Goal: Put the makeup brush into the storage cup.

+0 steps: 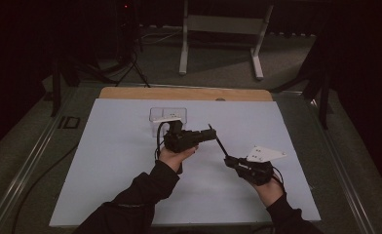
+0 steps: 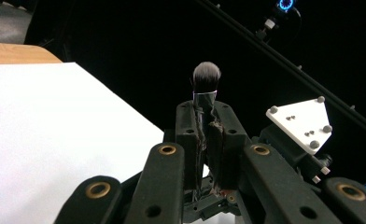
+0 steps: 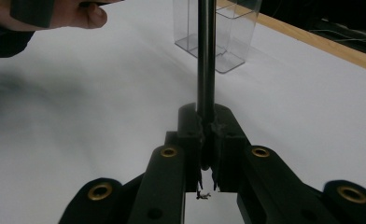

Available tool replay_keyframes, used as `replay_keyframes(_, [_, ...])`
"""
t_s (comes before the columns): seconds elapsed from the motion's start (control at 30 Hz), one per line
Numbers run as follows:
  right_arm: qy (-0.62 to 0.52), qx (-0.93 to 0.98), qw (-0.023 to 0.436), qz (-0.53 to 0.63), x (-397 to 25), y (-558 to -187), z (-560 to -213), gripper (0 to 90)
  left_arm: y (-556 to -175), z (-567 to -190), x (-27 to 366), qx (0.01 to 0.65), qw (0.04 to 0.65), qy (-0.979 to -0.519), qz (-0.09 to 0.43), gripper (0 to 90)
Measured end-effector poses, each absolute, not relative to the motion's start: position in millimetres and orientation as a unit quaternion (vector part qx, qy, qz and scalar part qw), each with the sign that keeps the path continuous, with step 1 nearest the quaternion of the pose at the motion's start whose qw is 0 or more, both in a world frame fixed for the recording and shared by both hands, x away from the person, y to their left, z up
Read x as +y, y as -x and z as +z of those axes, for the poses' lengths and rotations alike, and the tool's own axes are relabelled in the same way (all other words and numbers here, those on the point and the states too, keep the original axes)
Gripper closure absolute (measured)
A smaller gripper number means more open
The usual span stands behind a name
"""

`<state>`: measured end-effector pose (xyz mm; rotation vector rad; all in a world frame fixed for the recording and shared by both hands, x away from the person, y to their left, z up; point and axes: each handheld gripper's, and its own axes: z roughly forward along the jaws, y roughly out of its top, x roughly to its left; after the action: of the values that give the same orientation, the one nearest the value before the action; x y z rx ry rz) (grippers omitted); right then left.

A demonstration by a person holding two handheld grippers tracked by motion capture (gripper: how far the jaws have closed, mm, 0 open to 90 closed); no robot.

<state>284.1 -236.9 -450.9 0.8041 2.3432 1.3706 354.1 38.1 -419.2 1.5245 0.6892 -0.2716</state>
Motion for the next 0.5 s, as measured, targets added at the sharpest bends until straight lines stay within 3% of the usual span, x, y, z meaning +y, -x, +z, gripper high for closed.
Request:
replay_keyframes(0.07, [-0.281, 0.818, 0.149, 0.479, -236, -284, -452, 83.2, -354, -419, 38, 0.301, 0.661, -0.678, -0.114, 85.1])
replay_keyframes(0.23, [-0.272, 0.826, 0.141, 0.473, -231, -284, -455, 52.9, -353, -417, 38, 0.293, 0.655, -0.69, -0.096, 85.2])
replay_keyframes(0.5, [-0.277, 0.823, 0.14, 0.476, -227, -284, -459, 32.9, -351, -410, 40, 0.288, 0.652, -0.697, -0.073, 85.2])
